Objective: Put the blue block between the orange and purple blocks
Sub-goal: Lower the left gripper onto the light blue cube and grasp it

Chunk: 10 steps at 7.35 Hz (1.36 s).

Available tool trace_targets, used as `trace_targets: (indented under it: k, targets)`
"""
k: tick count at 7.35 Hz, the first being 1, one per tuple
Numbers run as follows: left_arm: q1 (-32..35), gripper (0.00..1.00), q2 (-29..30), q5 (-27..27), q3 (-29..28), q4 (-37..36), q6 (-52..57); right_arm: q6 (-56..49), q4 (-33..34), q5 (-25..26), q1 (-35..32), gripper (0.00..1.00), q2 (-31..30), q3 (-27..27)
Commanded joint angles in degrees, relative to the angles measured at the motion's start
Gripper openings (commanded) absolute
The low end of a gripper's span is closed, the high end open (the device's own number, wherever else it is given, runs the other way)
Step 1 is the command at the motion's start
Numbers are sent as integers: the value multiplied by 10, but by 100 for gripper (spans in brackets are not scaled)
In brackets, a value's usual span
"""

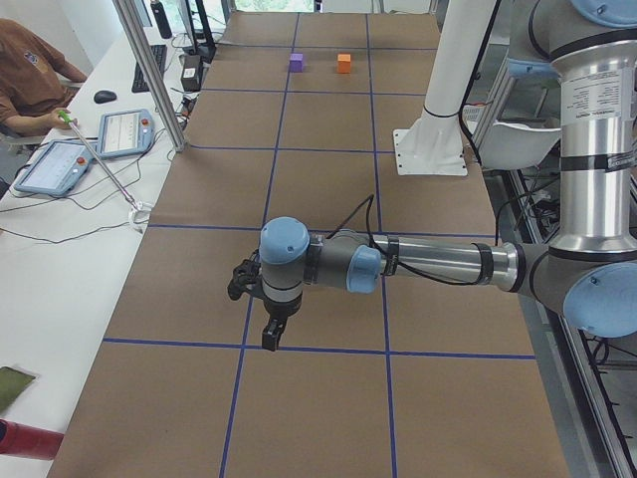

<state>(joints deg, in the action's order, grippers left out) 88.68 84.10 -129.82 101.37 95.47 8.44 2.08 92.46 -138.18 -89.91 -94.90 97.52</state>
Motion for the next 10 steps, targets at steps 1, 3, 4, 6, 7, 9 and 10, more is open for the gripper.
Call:
trace_targets:
  k: [1, 3, 4, 6, 7, 9, 10]
  targets:
    - [-27, 100, 8, -4, 53, 5, -45, 3, 0, -1, 0, 100, 2, 0]
    - [-60, 100, 20, -32, 79, 9, -115, 3, 0, -2, 0, 100, 2, 0]
    - [-83, 100, 50, -58, 79, 9, -180, 4, 0, -3, 0, 100, 8, 2]
    - [-154, 100, 55, -53, 78, 25, -353, 3, 0, -3, 0, 100, 9, 0]
    - [-183, 100, 49, -20, 74, 77, -435, 3, 0, -3, 0, 100, 9, 0]
    - [-267, 100, 39, 59, 70, 145, -586, 3, 0, -3, 2, 100, 9, 1]
    - [-319, 100, 30, 116, 67, 183, -643, 3, 0, -3, 2, 100, 10, 1]
